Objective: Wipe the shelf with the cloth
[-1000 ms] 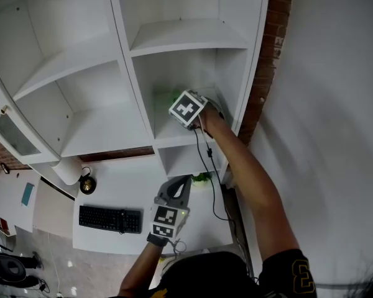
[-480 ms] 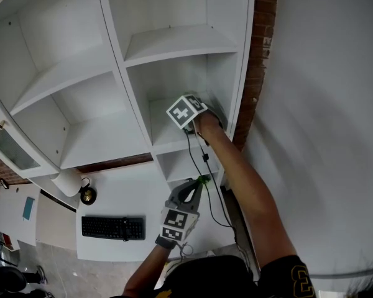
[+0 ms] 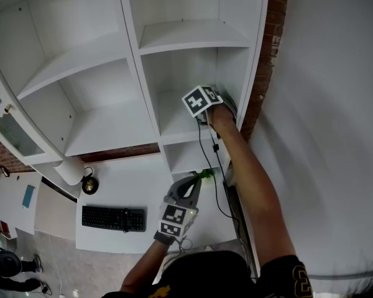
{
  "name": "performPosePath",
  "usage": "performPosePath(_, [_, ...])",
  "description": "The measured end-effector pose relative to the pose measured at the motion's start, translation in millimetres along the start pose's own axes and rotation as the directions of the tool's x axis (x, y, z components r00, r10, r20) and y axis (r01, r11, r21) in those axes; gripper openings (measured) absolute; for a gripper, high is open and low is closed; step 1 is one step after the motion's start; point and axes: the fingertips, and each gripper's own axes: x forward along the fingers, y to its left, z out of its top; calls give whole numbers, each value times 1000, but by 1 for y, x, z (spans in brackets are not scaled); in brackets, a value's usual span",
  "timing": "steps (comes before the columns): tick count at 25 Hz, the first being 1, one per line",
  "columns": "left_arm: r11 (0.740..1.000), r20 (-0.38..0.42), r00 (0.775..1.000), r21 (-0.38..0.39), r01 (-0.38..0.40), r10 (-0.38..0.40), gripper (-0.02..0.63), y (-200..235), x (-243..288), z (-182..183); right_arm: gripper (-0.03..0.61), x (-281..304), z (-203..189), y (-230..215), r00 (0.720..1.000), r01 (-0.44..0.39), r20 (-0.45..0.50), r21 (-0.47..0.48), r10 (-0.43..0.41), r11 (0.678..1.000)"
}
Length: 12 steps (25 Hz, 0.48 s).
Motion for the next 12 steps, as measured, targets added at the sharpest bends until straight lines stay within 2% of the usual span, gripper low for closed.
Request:
performPosePath(2, [1000, -11, 1000, -15, -11, 11, 17, -1, -5, -6, 61, -2, -2, 0, 1000, 23, -8, -27, -23, 999])
performPosePath(6, [999, -24, 999, -27, -35, 34, 17, -4, -12, -13, 61, -9, 5, 2, 994, 112, 7, -210, -112, 971])
performPosePath(7, [998, -22, 999, -27, -48, 48, 17, -2, -15, -13, 61, -15, 14, 6, 995, 96, 45, -211, -89, 973])
performPosePath(9, [996, -13, 997, -27, -81, 81, 17, 4, -20, -10, 61, -33, 39, 23, 988, 3, 153, -166, 23, 986])
performPosePath(12, [992, 0, 993, -33, -122, 122, 17, 10, -28, -6, 61, -58, 65, 49, 950, -143, 263, -109, 167, 984])
